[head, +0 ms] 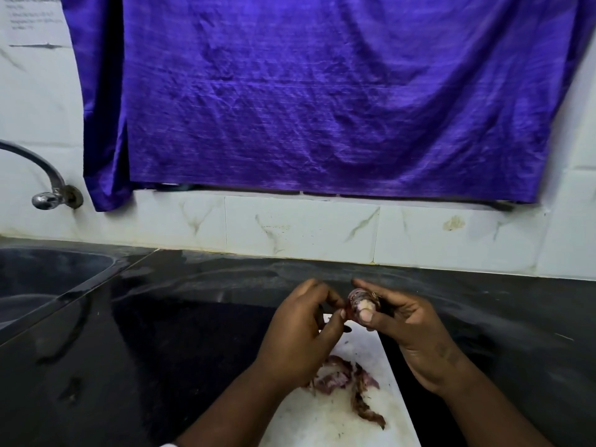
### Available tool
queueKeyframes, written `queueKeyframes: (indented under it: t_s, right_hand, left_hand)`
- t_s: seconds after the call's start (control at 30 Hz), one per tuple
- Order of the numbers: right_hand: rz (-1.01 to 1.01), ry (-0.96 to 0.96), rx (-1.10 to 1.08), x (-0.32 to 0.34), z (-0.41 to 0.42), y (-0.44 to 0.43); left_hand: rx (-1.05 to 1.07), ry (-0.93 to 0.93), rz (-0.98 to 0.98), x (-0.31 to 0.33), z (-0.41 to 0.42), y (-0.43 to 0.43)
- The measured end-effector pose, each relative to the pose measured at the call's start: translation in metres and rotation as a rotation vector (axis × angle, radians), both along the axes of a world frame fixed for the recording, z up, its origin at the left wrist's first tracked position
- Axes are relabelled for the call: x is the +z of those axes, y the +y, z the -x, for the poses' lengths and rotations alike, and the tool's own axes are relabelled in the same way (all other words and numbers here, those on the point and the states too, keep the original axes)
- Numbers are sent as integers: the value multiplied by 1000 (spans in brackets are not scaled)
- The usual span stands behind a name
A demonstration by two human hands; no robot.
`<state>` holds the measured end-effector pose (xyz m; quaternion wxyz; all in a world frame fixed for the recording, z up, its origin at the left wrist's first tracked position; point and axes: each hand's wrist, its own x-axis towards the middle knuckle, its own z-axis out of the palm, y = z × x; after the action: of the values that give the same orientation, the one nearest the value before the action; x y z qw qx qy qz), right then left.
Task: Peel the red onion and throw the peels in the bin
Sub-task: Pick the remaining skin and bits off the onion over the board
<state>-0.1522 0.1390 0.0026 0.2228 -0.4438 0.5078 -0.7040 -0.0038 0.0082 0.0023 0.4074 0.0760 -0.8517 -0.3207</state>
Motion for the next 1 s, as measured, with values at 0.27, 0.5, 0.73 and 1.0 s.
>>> queueKeyframes:
  t_s: [0.27,0.5,0.73,1.0]
  right_hand:
    - [-10,116,0,-2,-1,-2]
    - [45,12,27,1,0,-1]
    - [62,-86,101,0,4,-2]
    - [0,-41,99,-2,4,-2]
  left_hand:
    - [116,-37,95,-2,0,-3]
    - [-70,-105,-370,0,3,-6]
    - [-201,-102,-720,4,4,-3]
    - [-261,-66,-709,4,2,-3]
